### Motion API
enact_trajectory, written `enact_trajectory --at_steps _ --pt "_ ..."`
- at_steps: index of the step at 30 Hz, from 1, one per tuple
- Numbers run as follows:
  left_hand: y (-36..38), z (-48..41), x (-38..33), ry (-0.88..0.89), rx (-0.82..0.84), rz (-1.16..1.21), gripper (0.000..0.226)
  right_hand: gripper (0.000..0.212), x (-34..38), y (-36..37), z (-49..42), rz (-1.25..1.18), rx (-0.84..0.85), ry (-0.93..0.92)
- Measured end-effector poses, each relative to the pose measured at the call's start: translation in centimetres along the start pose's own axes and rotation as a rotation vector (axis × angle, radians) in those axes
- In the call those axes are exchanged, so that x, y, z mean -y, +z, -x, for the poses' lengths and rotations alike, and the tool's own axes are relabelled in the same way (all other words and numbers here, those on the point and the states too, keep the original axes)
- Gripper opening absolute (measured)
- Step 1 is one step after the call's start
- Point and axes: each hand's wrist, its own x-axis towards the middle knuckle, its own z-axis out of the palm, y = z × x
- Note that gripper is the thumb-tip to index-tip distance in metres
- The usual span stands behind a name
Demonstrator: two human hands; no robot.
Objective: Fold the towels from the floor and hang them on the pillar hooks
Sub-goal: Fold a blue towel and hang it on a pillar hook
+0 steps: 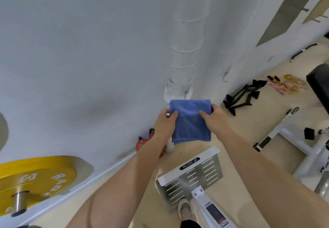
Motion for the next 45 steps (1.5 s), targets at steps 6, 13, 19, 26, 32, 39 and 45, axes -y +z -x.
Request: enact_trajectory --at_steps 6,13,19,26,32,39,45 --pt "5.3 -8.6 0.1 -0.092 -0.123 -0.006 0.024 0.023 -2.5 1.1 -12.4 0.077 0.104 -0.022" --pt "8.1 -14.1 1.4 -0.135 -0.289 0.04 0.019 0.003 -4.6 2.4 -21.1 0.076 0.228 -0.129" --pt "8.6 -16.1 3.1 -0.198 -0.401 0.048 0.012 0.012 -6.1 3.4 -24.0 0.116 0.248 -0.171" --pt "9.8 -15.5 4.6 -0.415 -0.363 0.158 0.018 0.025 -8.1 4.5 -23.0 0.122 0.194 -0.046" --pt "9.0 -15.3 4.2 -0.344 -0.33 0.054 0.024 0.029 -7.0 3.7 -21.1 0.146 0.16 -0.236" --pt "8.6 -12.8 3.2 0.338 -0.503 -0.463 0.012 0.03 -5.4 4.0 -22.2 0.25 0.157 -0.156" --pt "11.6 -14.4 4.9 0.473 -0.267 -0.73 0.041 0.035 -5.2 4.3 -22.8 0.427 0.183 -0.084"
